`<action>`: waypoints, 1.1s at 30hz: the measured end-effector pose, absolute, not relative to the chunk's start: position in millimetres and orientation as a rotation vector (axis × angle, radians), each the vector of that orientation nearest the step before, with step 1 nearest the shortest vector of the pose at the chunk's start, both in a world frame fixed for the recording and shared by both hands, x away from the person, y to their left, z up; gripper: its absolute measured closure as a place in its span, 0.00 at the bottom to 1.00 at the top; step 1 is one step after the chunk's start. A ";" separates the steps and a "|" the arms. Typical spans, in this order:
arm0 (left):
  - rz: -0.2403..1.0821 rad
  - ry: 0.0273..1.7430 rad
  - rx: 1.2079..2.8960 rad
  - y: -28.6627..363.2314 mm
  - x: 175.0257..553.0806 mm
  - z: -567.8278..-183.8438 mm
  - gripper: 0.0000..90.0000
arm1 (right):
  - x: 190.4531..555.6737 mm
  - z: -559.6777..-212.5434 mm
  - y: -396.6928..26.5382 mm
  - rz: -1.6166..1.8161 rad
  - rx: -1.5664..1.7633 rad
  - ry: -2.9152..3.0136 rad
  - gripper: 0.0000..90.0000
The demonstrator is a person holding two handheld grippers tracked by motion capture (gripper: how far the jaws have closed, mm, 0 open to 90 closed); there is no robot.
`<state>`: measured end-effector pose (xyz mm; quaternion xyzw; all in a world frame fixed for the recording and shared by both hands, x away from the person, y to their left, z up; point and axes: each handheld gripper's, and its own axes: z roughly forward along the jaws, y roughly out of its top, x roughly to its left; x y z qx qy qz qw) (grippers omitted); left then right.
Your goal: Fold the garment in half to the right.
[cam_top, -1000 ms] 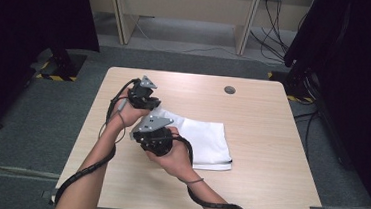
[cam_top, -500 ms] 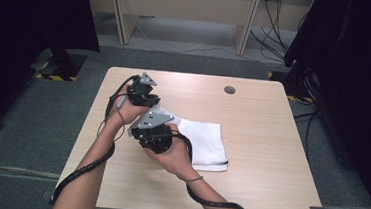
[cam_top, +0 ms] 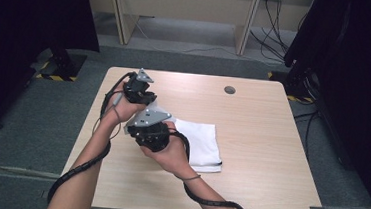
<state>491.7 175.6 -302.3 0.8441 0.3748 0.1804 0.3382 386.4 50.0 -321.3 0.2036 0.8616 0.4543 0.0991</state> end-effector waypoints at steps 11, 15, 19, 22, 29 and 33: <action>0.488 0.965 2.216 174.4 490.6 -295.3 0.91 | 386.3 -314.3 51.7 1.347 0.589 2.541 0.92; 0.495 0.961 2.217 173.2 491.1 -292.0 0.91 | 387.0 -311.6 51.1 1.353 0.587 2.536 0.92; 0.501 0.957 2.217 171.7 491.1 -288.2 0.91 | 387.7 -308.4 50.8 1.363 0.593 2.530 0.92; 0.500 0.955 2.219 170.6 491.2 -286.9 0.91 | 387.6 -306.9 50.6 1.370 0.592 2.525 0.92; 0.493 0.955 2.223 167.0 491.9 -289.6 0.91 | 387.5 -309.5 47.7 1.367 0.594 2.526 0.92; 0.487 0.953 2.227 162.5 492.9 -291.6 0.91 | 387.8 -312.4 44.2 1.369 0.606 2.526 0.92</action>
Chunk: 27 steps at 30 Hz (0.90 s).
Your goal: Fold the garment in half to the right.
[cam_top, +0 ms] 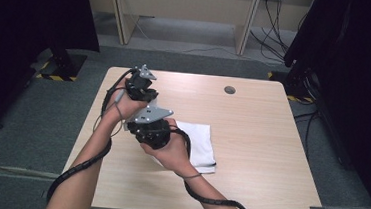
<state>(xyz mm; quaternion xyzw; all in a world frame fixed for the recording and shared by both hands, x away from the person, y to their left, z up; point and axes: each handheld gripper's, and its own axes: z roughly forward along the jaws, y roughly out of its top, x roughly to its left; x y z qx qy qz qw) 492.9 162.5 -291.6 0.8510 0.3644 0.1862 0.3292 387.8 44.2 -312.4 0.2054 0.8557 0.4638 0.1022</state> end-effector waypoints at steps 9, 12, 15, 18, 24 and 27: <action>0.480 0.946 2.230 154.7 493.5 -288.7 0.91 | 386.9 -313.5 36.9 1.372 0.614 2.520 0.92; 0.482 0.943 2.233 151.7 493.9 -286.7 0.91 | 386.7 -311.9 32.6 1.381 0.617 2.511 0.92; 0.480 0.943 2.227 148.4 494.3 -285.6 0.91 | 386.6 -309.9 28.1 1.384 0.622 2.502 0.92; 0.480 0.939 2.231 145.4 494.5 -285.2 0.91 | 387.2 -306.8 19.4 1.384 0.626 2.492 0.92; 0.480 0.936 2.230 136.6 495.1 -281.9 0.91 | 387.4 -305.6 9.4 1.375 0.633 2.488 0.92; 0.477 0.936 2.229 134.9 495.8 -281.4 0.91 | 387.7 -305.3 5.0 1.368 0.640 2.485 0.92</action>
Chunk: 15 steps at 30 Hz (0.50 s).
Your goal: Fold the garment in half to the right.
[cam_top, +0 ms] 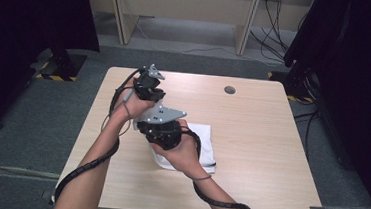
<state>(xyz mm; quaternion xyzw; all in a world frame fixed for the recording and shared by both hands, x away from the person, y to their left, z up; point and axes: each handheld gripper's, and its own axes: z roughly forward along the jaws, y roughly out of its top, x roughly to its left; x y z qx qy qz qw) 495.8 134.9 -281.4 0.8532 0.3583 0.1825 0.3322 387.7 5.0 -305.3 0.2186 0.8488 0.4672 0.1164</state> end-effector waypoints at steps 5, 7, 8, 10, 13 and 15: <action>0.472 0.937 2.224 130.3 496.9 -281.1 0.91 | 388.2 -304.6 -2.9 1.368 0.655 2.479 0.92; 0.470 0.937 2.220 128.5 496.9 -281.0 0.91 | 388.0 -304.4 -4.7 1.370 0.653 2.474 0.92; 0.470 0.937 2.219 127.7 497.0 -280.9 0.91 | 387.8 -304.2 -5.8 1.371 0.657 2.475 0.92; 0.467 0.939 2.215 126.5 497.3 -280.7 0.91 | 387.5 -304.1 -7.7 1.370 0.658 2.474 0.92; 0.464 0.938 2.210 124.1 497.5 -280.7 0.91 | 387.9 -303.8 -11.3 1.374 0.666 2.471 0.92; 0.461 0.938 2.208 122.2 497.7 -280.8 0.91 | 388.4 -304.4 -13.9 1.372 0.668 2.470 0.92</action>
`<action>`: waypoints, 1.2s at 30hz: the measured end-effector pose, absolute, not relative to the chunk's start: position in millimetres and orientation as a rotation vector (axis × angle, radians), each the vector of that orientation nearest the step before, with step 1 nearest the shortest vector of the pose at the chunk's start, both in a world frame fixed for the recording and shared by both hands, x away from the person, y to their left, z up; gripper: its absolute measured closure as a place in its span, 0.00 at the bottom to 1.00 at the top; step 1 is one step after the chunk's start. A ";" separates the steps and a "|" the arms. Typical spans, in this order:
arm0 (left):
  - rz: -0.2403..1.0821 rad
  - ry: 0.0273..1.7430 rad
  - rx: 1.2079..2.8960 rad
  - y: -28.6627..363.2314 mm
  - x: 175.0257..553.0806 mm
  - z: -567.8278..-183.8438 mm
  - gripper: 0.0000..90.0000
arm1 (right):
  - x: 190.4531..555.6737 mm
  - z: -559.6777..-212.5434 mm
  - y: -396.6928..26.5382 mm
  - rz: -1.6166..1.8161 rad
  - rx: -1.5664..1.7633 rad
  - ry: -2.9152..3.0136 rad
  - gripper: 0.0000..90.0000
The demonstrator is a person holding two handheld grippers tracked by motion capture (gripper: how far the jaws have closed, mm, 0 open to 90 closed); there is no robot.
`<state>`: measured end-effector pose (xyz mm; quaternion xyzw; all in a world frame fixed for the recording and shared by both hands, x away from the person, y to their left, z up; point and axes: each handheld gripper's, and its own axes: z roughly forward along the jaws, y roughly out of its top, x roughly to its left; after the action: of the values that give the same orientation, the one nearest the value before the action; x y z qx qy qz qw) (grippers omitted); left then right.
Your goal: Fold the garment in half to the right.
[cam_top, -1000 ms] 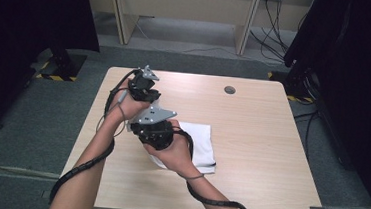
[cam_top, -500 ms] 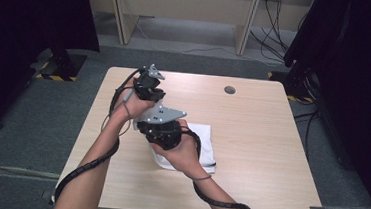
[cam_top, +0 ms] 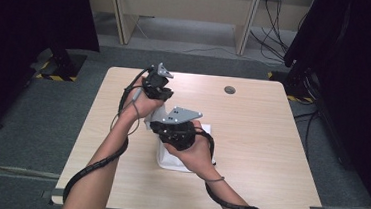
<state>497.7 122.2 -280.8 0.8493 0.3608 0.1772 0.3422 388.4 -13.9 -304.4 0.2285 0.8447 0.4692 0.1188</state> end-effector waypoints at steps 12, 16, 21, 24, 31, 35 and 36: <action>0.448 0.940 2.216 116.8 499.6 -285.1 0.91 | 391.6 -307.6 -23.0 1.366 0.702 2.471 0.92; 0.448 0.951 2.206 119.8 500.0 -285.1 0.90 | 391.0 -308.4 -22.1 1.360 0.702 2.478 0.92; 0.469 0.973 2.197 133.5 498.6 -281.3 0.89 | 391.8 -311.3 -20.8 1.363 0.712 2.481 0.92; 0.468 0.992 2.189 141.9 497.8 -279.9 0.87 | 391.6 -311.9 -18.5 1.360 0.709 2.483 0.92; 0.466 1.058 2.179 167.7 494.1 -283.6 0.84 | 391.2 -313.1 -16.5 1.356 0.716 2.484 0.92; 0.439 1.105 2.192 179.6 493.3 -290.7 0.80 | 391.1 -315.1 -16.5 1.351 0.712 2.486 0.92; 0.437 1.110 2.195 181.5 493.1 -292.1 0.79 | 391.2 -315.2 -16.6 1.351 0.716 2.485 0.92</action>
<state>493.1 181.5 -292.1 0.8337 0.4214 0.1658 0.3162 391.2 -16.6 -315.2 0.2438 0.8463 0.4602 0.1119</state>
